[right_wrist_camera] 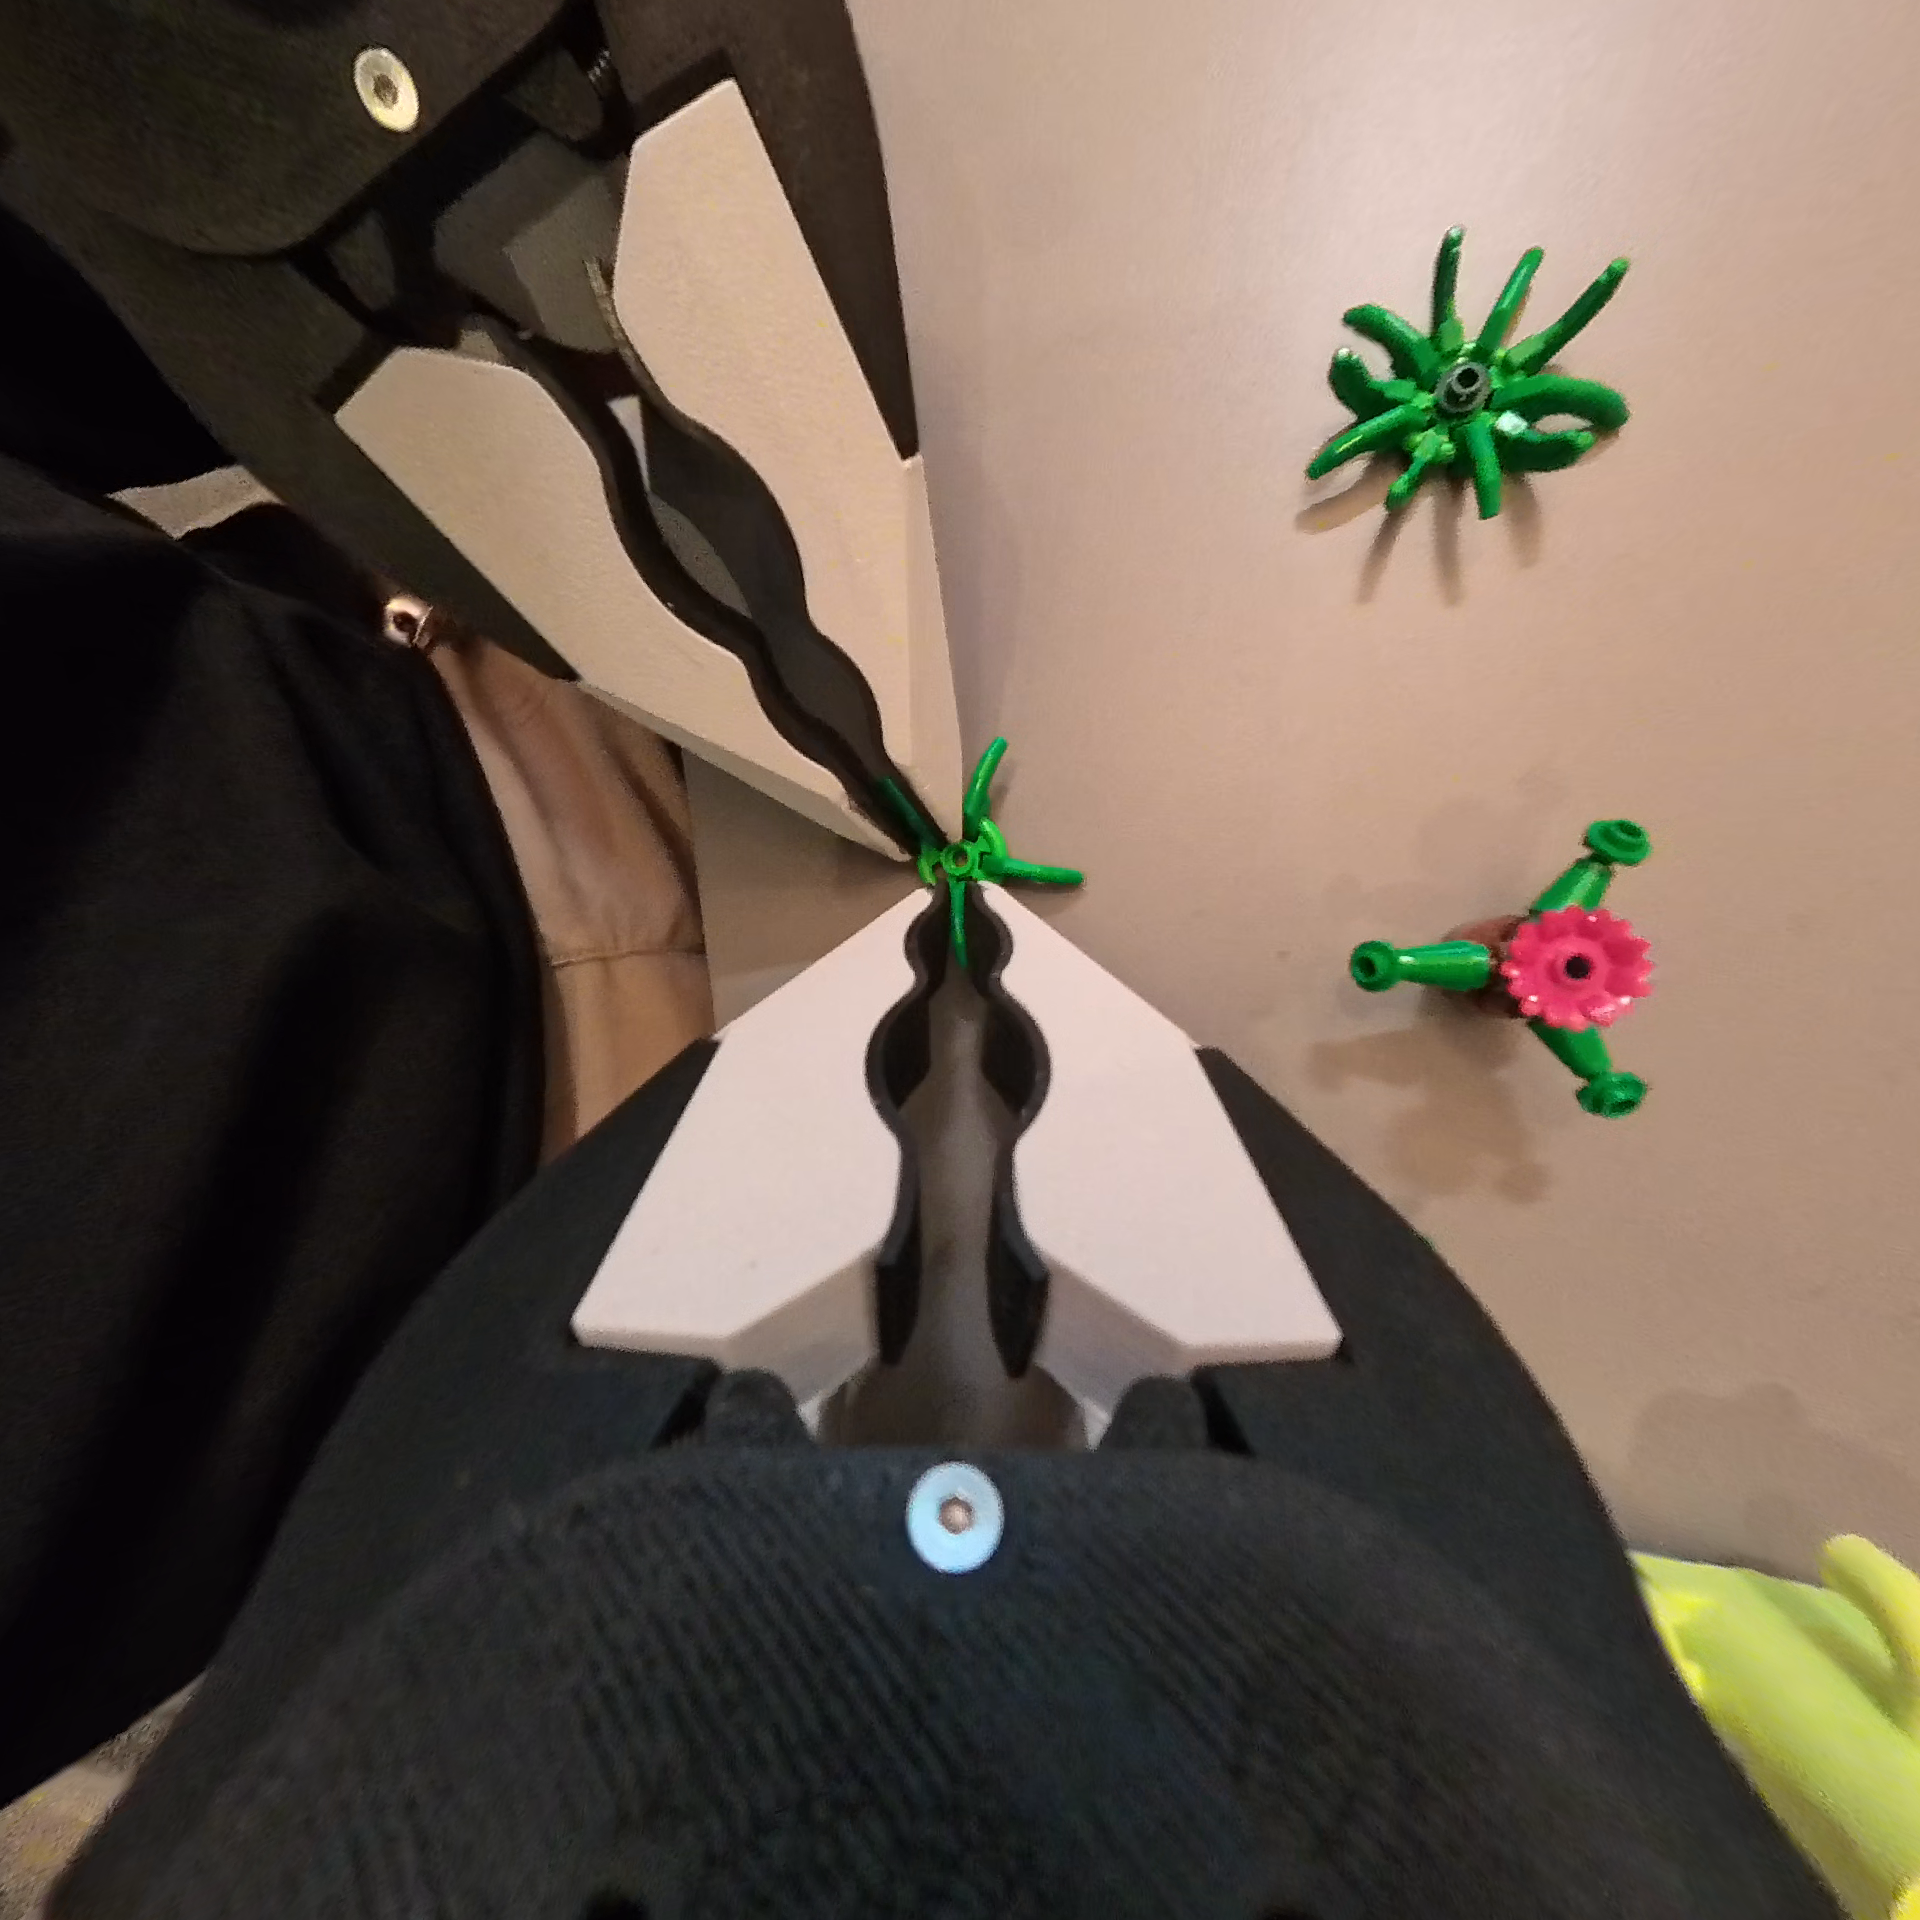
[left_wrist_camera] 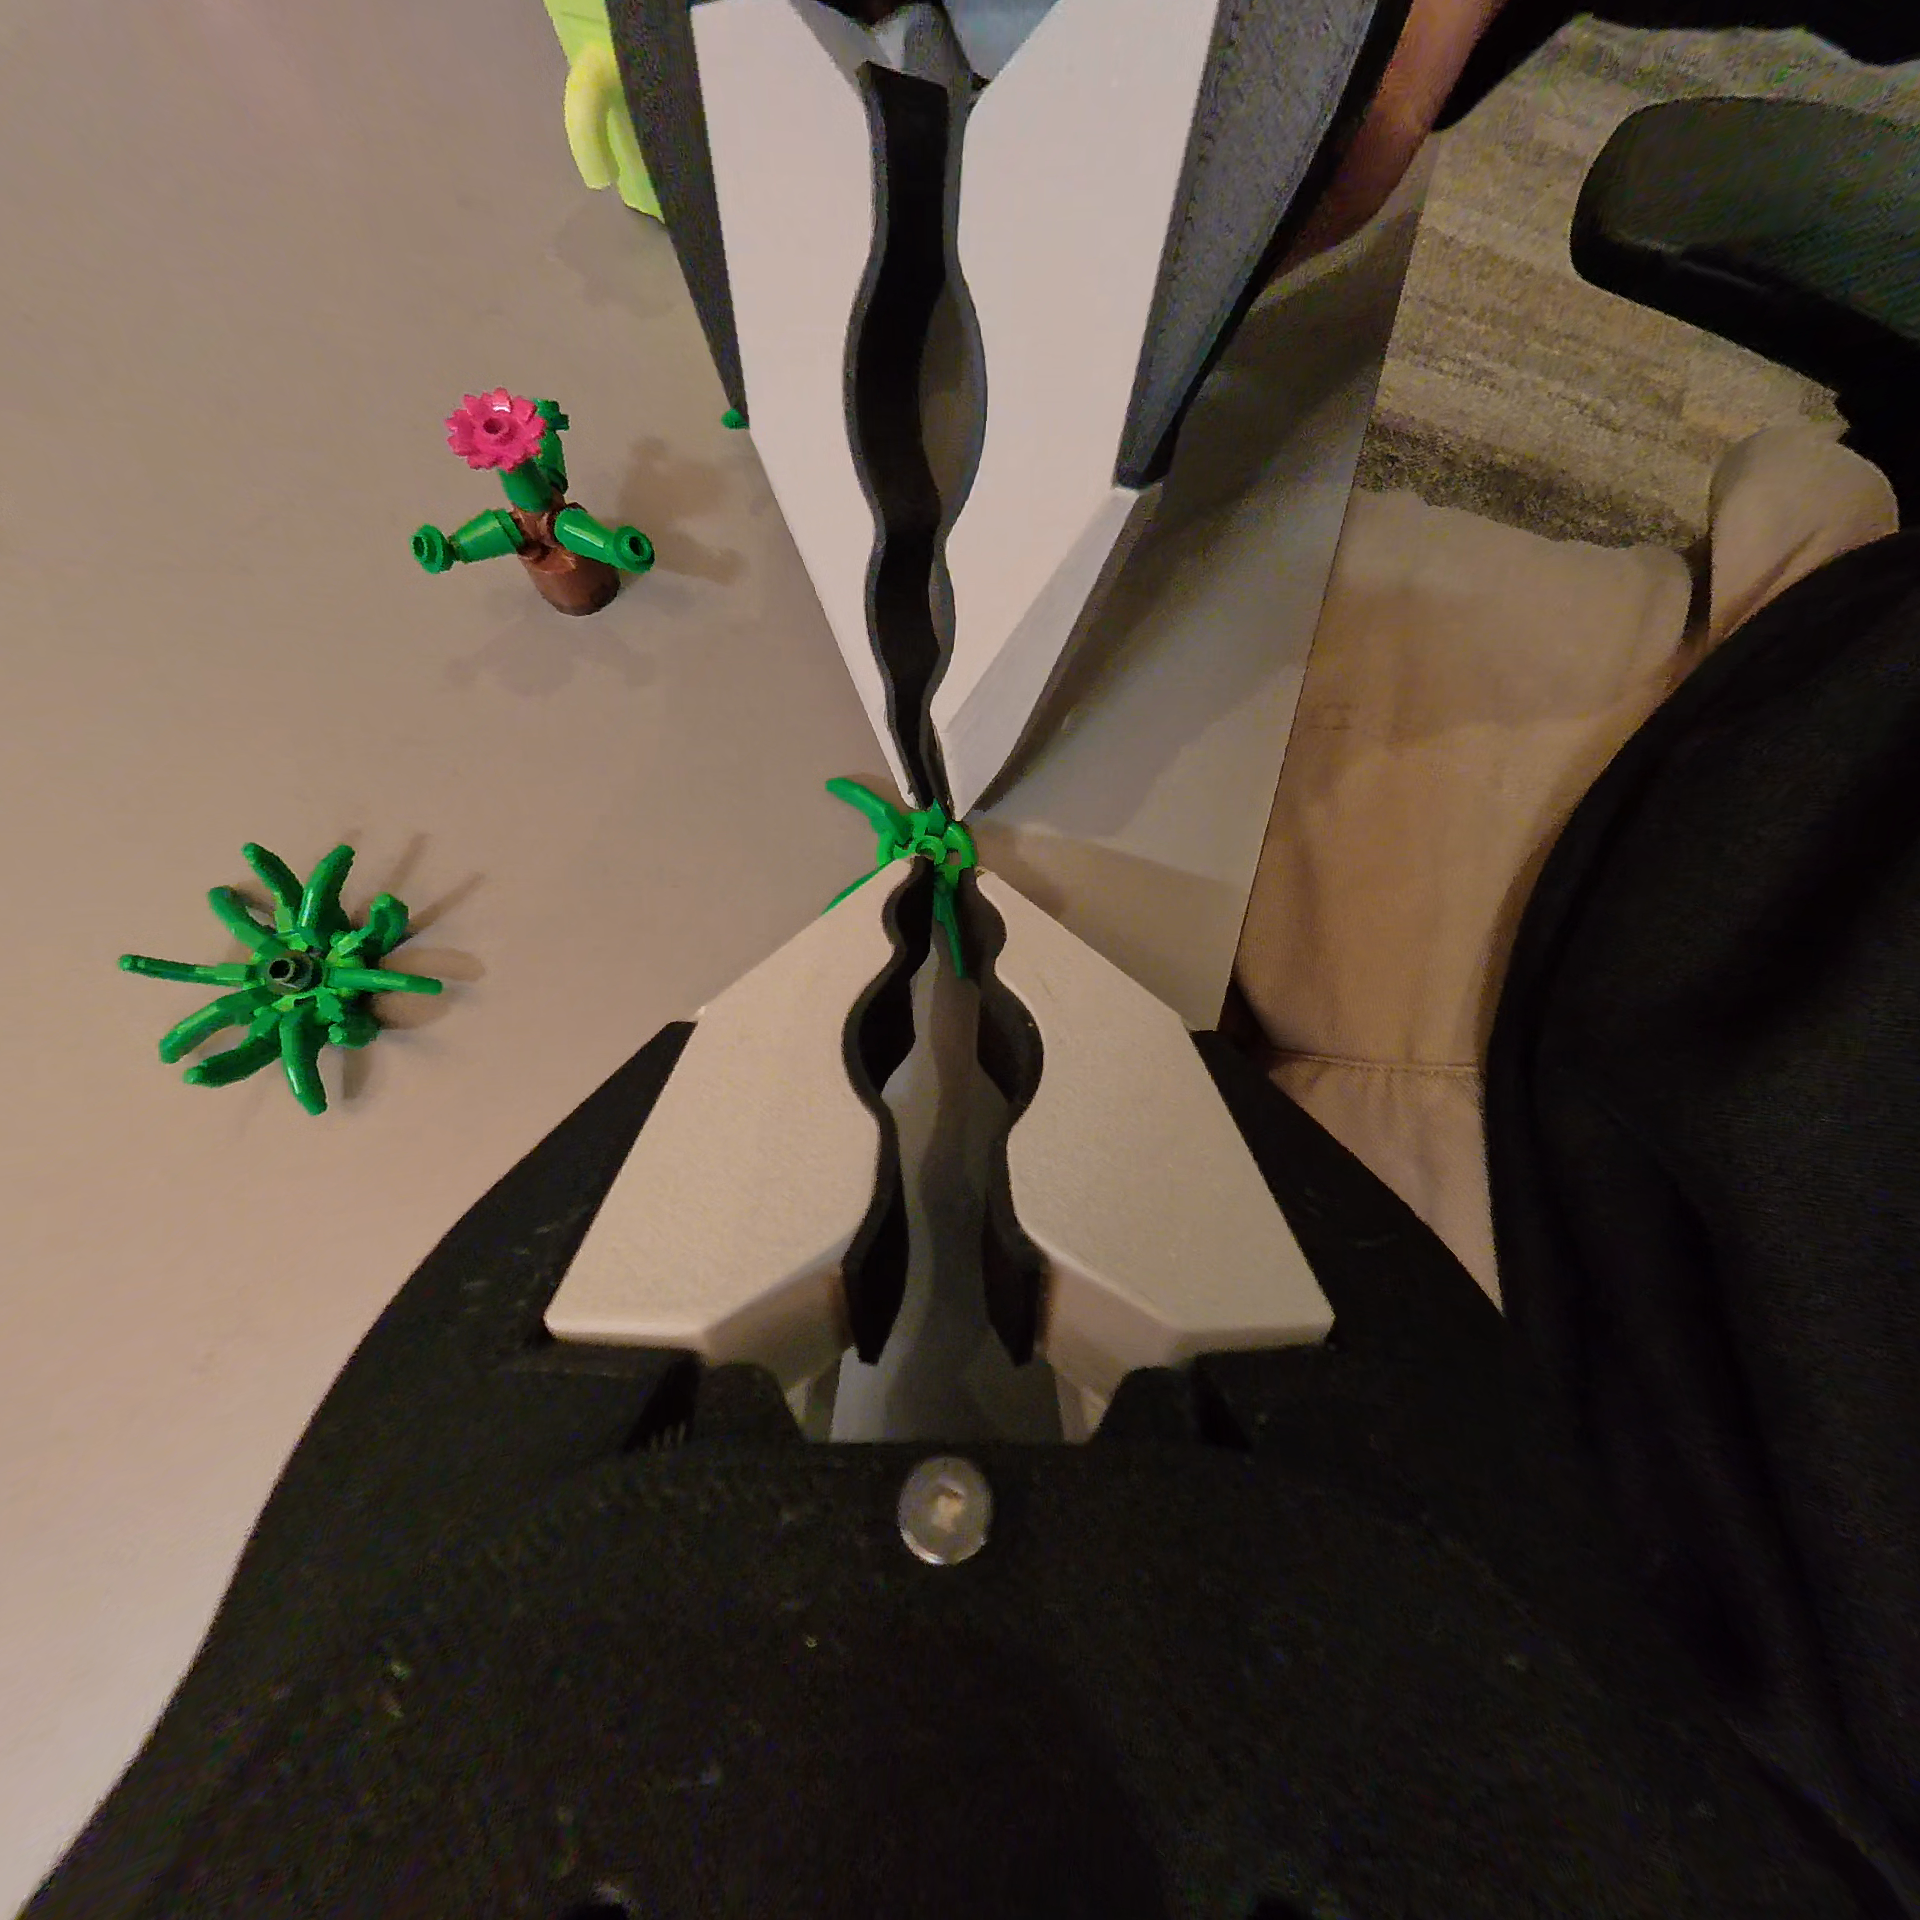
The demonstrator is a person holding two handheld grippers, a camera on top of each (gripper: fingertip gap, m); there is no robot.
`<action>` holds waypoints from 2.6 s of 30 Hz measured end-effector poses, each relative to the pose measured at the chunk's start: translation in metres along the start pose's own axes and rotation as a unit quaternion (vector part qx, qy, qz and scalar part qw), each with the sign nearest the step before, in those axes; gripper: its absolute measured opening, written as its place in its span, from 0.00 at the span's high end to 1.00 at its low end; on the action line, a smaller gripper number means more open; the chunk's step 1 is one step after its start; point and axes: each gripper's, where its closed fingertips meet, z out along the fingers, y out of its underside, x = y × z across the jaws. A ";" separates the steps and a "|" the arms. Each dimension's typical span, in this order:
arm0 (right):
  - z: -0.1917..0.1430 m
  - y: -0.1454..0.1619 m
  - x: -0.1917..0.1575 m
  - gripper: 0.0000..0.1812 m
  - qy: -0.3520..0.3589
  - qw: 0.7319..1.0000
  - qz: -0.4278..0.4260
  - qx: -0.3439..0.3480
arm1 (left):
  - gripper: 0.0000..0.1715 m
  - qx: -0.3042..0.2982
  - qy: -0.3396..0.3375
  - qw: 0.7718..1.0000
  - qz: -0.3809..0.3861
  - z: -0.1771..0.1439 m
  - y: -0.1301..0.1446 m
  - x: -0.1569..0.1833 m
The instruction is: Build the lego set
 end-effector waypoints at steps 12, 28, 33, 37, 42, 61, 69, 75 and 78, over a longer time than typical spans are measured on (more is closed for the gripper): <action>0.001 0.000 0.001 1.00 -0.006 1.000 -0.011 -0.018 | 0.98 0.001 0.006 1.000 -0.008 0.000 0.000 -0.001; 0.003 0.002 0.001 0.99 0.061 0.997 -0.027 -0.032 | 0.97 -0.001 0.004 1.000 -0.007 0.000 0.001 0.000; 0.003 0.003 0.002 0.99 0.088 0.996 -0.028 0.013 | 0.98 -0.001 0.006 1.000 -0.009 0.000 0.001 0.000; 0.000 0.009 0.005 0.94 0.129 0.990 -0.048 0.030 | 0.97 -0.001 0.007 1.000 -0.008 -0.001 0.001 0.000; -0.011 0.014 0.008 0.93 0.177 0.982 -0.056 0.038 | 0.97 0.001 0.016 1.000 -0.010 -0.001 0.001 0.002; -0.084 -0.059 0.107 0.80 0.212 0.967 0.066 0.123 | 0.99 0.195 -0.103 0.970 -0.108 -0.067 -0.020 -0.073; -0.031 -0.092 0.178 0.77 0.224 0.969 0.097 0.043 | 0.98 0.162 -0.121 0.975 -0.088 -0.060 -0.015 -0.073; -0.012 -0.089 0.199 0.80 0.236 0.965 0.113 0.014 | 0.97 0.167 -0.117 0.975 -0.089 -0.061 -0.016 -0.072; -0.009 -0.093 0.196 0.93 0.234 0.969 0.082 0.016 | 0.98 0.168 -0.114 0.975 -0.091 -0.061 -0.016 -0.072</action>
